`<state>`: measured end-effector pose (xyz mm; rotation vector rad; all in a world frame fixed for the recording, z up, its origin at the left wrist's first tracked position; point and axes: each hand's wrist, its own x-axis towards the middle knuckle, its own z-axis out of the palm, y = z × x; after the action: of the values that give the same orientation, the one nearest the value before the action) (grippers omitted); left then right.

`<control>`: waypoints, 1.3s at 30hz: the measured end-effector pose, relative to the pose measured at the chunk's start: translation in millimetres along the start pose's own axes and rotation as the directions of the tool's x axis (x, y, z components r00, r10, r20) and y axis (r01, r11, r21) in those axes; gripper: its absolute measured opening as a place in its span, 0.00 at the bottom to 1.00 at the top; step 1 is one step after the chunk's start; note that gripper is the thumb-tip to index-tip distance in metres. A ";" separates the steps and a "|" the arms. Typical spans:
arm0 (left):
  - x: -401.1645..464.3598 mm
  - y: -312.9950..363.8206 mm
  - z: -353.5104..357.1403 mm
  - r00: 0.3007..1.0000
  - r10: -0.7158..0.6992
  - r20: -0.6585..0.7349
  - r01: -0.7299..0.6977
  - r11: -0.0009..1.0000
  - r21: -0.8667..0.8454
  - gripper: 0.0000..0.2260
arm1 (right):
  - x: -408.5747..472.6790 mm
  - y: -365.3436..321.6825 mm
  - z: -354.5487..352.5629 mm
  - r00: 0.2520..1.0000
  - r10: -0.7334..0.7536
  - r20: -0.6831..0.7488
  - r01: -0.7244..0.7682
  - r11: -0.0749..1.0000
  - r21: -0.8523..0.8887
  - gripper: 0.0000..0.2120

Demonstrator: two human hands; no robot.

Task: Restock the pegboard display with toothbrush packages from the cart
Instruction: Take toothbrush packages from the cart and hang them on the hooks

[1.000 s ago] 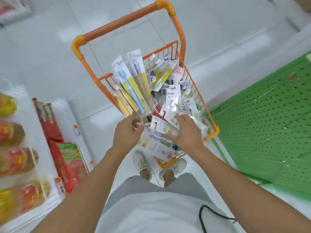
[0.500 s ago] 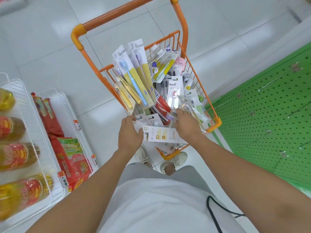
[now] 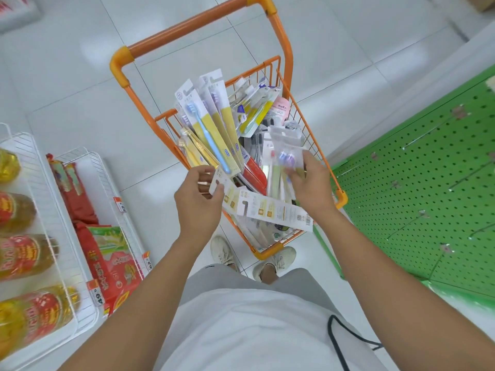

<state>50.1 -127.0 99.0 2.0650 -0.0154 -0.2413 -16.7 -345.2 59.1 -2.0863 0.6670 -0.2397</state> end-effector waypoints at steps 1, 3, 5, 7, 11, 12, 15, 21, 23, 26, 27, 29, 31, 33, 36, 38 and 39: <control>2.0 9.6 0.2 1.000 0.021 -0.016 -0.022 1.000 -0.013 0.13 | 3.1 -4.7 -3.8 0.999 0.034 -0.036 -0.031 0.997 0.065 0.10; 8.0 28.8 -0.6 0.997 0.060 -0.046 -0.062 0.997 -0.039 0.13 | 9.4 -13.8 -12.7 0.989 0.129 -0.078 -0.109 0.968 0.228 0.13; 16.3 47.1 -4.3 0.993 0.101 -0.059 -0.104 0.993 -0.058 0.14 | 15.7 -22.3 -24.3 0.971 0.220 -0.090 -0.171 0.911 0.375 0.13; 26.0 65.8 -9.3 0.990 0.133 -0.045 -0.135 0.989 -0.062 0.14 | 22.2 -27.9 -36.4 0.960 0.270 -0.078 -0.193 0.835 0.515 0.11; 42.7 105.6 -22.3 0.982 0.191 -0.016 -0.191 0.980 -0.057 0.15 | 29.2 -36.5 -61.9 0.950 0.313 -0.011 -0.190 0.603 0.775 0.08; 46.2 116.9 -26.1 0.980 0.198 0.003 -0.198 0.979 -0.058 0.16 | 29.5 -37.5 -68.2 0.953 0.304 0.012 -0.186 0.552 0.813 0.08; 55.2 147.5 -32.2 0.974 0.220 0.053 -0.216 0.974 -0.067 0.17 | 26.9 -38.3 -81.1 0.951 0.296 0.086 -0.208 0.410 0.888 0.07; 79.7 174.0 -1.4 0.957 -0.005 0.289 0.074 0.970 -0.230 0.13 | 15.0 -30.5 -79.7 0.926 0.329 0.186 -0.301 0.342 0.890 0.16; 82.7 172.1 11.4 0.929 -0.049 0.366 0.141 0.963 -0.228 0.13 | 9.9 -26.6 -77.7 0.926 0.325 0.194 -0.324 0.418 0.849 0.11; 80.3 161.3 25.9 0.929 -0.025 0.369 0.070 0.991 -0.110 0.12 | 4.5 -16.6 -71.2 0.921 0.372 0.119 -0.336 0.600 0.726 0.06; 79.6 155.6 29.1 0.937 0.002 0.348 0.017 0.999 -0.051 0.13 | 4.6 -11.7 -67.3 0.917 0.390 0.083 -0.342 0.664 0.665 0.06; 78.2 144.1 32.4 0.948 0.037 0.316 -0.050 0.998 0.035 0.16 | 5.8 0.6 -57.4 0.901 0.427 0.071 -0.388 0.725 0.568 0.08; 77.9 131.7 33.9 0.951 0.051 0.304 -0.090 0.990 0.113 0.18 | 7.8 10.8 -47.4 0.861 0.493 0.125 -0.470 0.677 0.566 0.09; 78.9 121.0 34.8 0.958 0.044 0.283 -0.104 0.974 0.201 0.19 | 9.1 20.0 -39.0 0.798 0.568 0.201 -0.552 0.556 0.621 0.10; 90.4 109.3 38.0 0.967 -0.081 0.240 0.036 0.981 0.189 0.12 | 10.1 29.7 -32.1 0.712 0.638 0.294 -0.616 0.366 0.697 0.07; 103.0 104.2 38.3 0.961 -0.172 0.218 0.148 0.981 0.122 0.09 | 9.9 34.5 -29.3 0.696 0.643 0.321 -0.624 0.320 0.713 0.07; 108.6 102.7 37.1 0.954 -0.175 0.242 0.151 0.982 0.115 0.10 | 10.0 36.2 -28.4 0.690 0.646 0.327 -0.626 0.306 0.717 0.07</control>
<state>159.2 -221.3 153.0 2.1206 -0.0112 -0.6142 -33.3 -387.0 45.0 -0.8174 1.1135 -0.0613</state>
